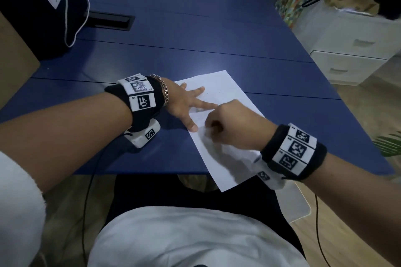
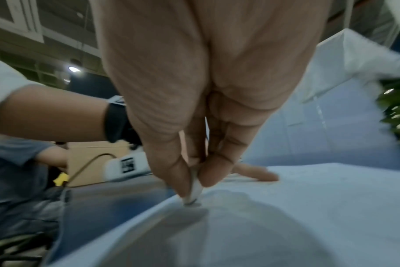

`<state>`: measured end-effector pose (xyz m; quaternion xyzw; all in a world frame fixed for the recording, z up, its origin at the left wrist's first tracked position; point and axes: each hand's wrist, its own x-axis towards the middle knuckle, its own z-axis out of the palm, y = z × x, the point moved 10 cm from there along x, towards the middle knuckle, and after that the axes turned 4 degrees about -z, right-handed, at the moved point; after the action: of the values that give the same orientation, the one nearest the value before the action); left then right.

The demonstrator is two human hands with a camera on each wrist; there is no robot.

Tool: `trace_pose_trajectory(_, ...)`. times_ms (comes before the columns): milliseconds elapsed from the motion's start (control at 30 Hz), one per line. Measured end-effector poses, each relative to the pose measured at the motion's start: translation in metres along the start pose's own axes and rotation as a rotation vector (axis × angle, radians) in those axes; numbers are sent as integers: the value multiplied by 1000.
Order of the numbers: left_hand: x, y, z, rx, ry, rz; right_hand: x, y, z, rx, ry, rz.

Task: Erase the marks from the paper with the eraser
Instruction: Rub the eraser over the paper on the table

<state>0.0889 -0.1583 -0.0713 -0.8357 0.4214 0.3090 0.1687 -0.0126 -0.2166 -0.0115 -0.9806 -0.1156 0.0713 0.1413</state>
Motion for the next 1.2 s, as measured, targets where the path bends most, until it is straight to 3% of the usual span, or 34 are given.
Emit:
trace_pose_trajectory(100, 0, 1, 1, 7, -14, -6, -5, -33, 12, -37, -94, -157)
trace_pose_trajectory(267, -2, 2, -1, 11, -13, -24, 8, 13, -10, -51, 13, 13)
trace_pose_trajectory(333, 0, 0, -1, 12, -5, -22, 5, 3, -5, -54, 27, -4)
trace_pose_trajectory(433, 3, -1, 1, 13, -9, -19, -3, -18, 9, -25, -63, -84)
trace_pose_trajectory(667, 4, -2, 0, -55, 18, 40, -1, 54, -21, 40, 67, 172)
trace_pose_trajectory(900, -21, 11, -16, -130, 324, 118, -5, 61, -19, 59, 76, 199)
trace_pose_trajectory(1033, -25, 15, 21, -85, 186, 37, -4, 61, -17, 37, 60, 216)
trace_pose_trajectory(1200, -15, 11, 30, -86, 151, 9, 2, 36, -14, 10, 30, 125)
